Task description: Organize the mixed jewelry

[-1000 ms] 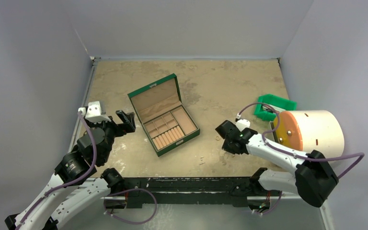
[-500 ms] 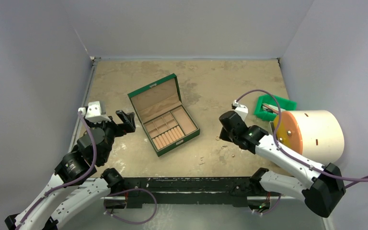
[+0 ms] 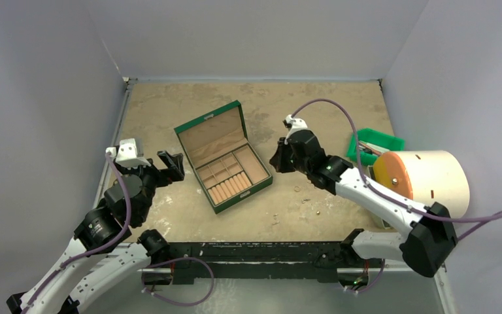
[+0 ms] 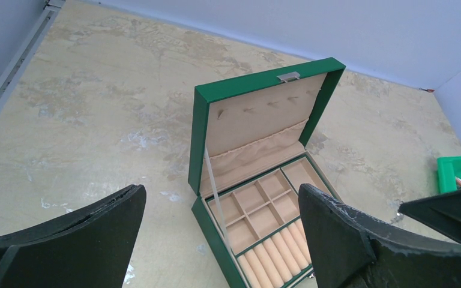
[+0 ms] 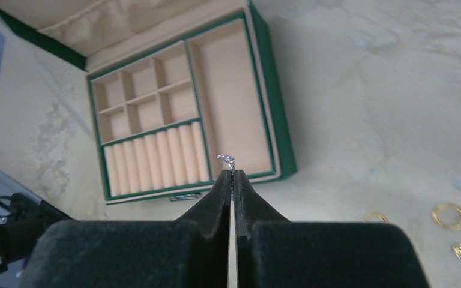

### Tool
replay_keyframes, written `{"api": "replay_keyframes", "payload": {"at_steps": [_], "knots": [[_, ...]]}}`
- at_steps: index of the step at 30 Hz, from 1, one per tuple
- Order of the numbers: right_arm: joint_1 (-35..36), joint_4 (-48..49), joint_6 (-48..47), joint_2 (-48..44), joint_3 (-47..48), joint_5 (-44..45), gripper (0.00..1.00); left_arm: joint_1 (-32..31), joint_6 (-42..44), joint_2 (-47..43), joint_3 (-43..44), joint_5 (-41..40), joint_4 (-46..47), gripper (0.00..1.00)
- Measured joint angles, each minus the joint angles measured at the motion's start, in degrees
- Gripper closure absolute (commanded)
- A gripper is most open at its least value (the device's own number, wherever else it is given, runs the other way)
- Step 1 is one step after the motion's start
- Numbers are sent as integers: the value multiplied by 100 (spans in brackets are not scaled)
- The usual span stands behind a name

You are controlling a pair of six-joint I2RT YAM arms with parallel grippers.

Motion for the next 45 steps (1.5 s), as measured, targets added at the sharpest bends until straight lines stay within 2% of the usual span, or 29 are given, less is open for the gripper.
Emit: {"api": "replay_keyframes", "payload": {"at_steps": [12, 19, 27, 45], "knots": [[472, 634, -616, 1436, 1344, -911, 100, 22, 0, -17, 0, -2, 0, 2], [682, 957, -734, 2258, 1832, -1080, 100, 24, 0, -22, 0, 0, 0, 1], [776, 1259, -863, 2879, 2026, -1029, 100, 24, 0, -37, 0, 0, 0, 2], [776, 1668, -623, 3703, 2033, -275, 100, 24, 0, -70, 0, -2, 0, 1]]}}
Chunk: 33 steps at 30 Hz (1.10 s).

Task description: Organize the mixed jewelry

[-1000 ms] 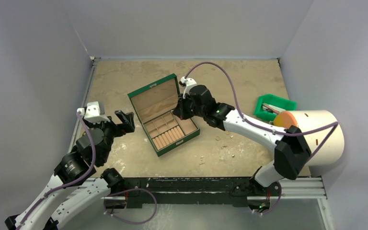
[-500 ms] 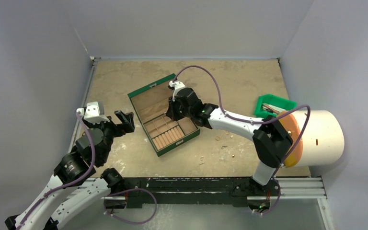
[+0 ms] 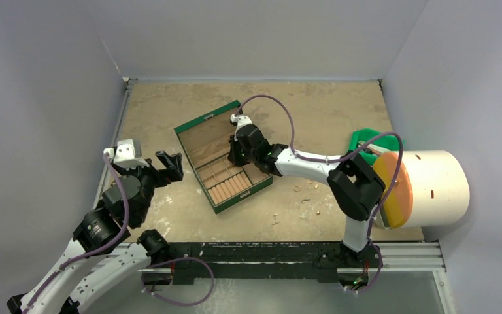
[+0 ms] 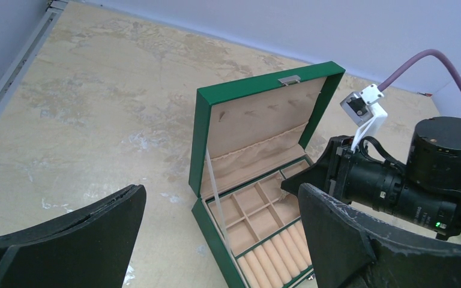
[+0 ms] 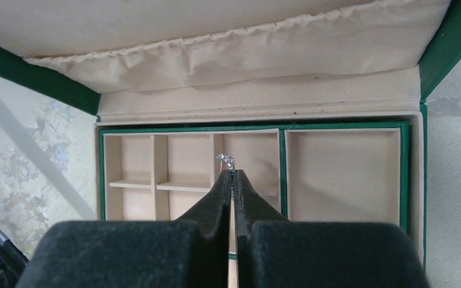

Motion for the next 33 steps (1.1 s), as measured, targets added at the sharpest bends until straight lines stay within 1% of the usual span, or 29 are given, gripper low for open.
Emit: {"api": "replay_keyframes", "payload": {"at_steps": [11, 21, 31, 33], "knots": [[-2, -2, 417, 234, 48, 323, 100, 0, 0, -17, 0, 0, 0, 1], [-2, -4, 671, 313, 114, 452, 83, 0, 0, -26, 0, 0, 0, 2], [-2, -44, 798, 345, 109, 533, 81, 0, 0, -26, 0, 0, 0, 2], [-2, -46, 822, 273, 48, 577, 79, 0, 0, -26, 0, 0, 0, 2]]}}
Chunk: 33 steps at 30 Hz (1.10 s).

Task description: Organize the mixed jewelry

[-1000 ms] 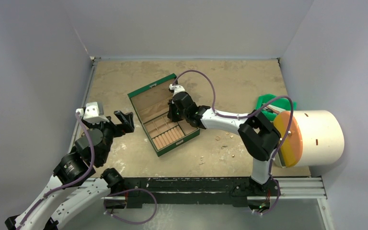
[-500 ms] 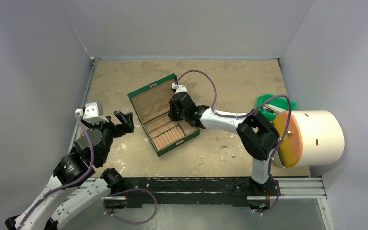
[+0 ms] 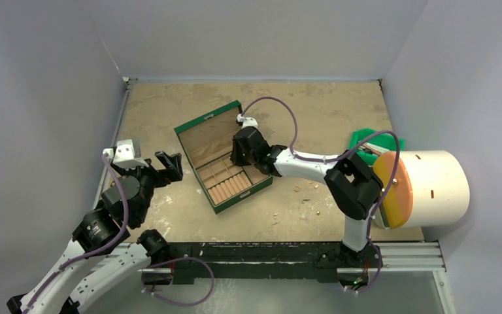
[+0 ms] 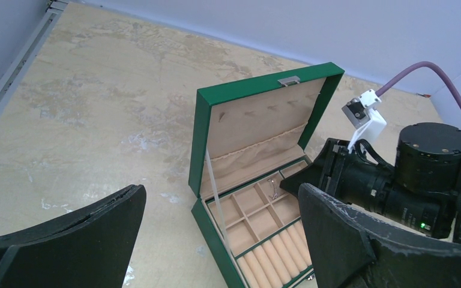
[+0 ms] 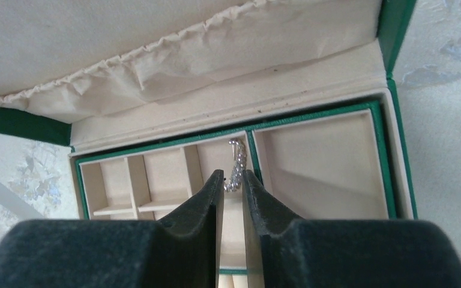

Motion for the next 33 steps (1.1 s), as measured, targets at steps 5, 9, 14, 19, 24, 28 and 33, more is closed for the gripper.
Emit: {"api": "replay_keyframes", "payload": {"at_steps": [5, 9, 14, 19, 24, 28, 33], "knots": [[0, -87, 31, -455, -297, 55, 78, 0, 0, 0, 0, 0, 0, 2], [0, -175, 50, -1062, -654, 195, 76, 0, 0, 0, 0, 0, 0, 2], [0, -476, 55, -1773, -999, 439, 77, 0, 0, 0, 0, 0, 0, 1], [0, -992, 186, -2503, -1550, 848, 77, 0, 0, 0, 0, 0, 0, 1], [-4, -1711, 640, -3239, -2221, 1368, 76, 9, 0, 20, 0, 0, 0, 1], [-11, -2258, 1169, -3762, -2695, 1729, 71, 11, 0, 92, 0, 0, 0, 2], [-28, -2850, 1939, -4192, -3150, 2057, 69, 17, 0, 168, 0, 2, 0, 1]]}}
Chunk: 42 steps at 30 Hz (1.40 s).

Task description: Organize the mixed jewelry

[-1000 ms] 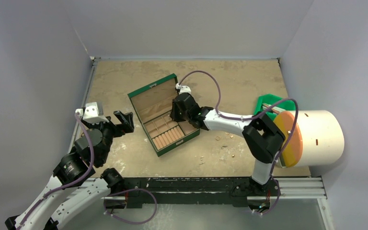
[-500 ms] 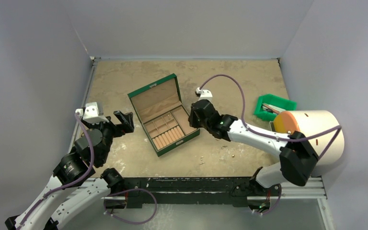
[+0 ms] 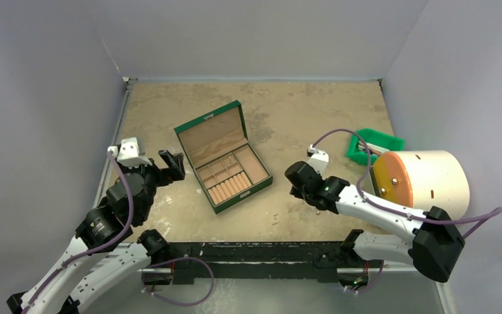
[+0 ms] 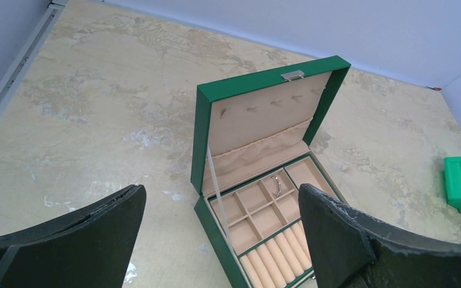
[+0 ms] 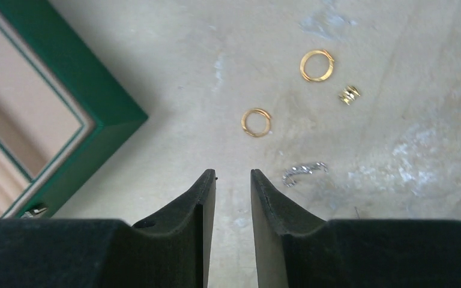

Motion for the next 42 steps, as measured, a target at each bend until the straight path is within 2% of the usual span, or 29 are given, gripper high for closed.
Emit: {"api": "replay_keyframes", "payload": {"at_steps": [9, 19, 35, 42], "knots": [[-61, -691, 1054, -103, -337, 249, 65, 37, 0, 37, 0, 2, 2, 1], [-153, -841, 1705, 284, -396, 341, 62, 63, 0, 42, 0, 2, 2, 1], [-387, -619, 2031, 846, -402, 17, 64, 63, 0, 42, 0, 2, 0, 2], [-411, -579, 2072, 938, -400, -4, 71, 68, 0, 42, 0, 0, 0, 2]]}}
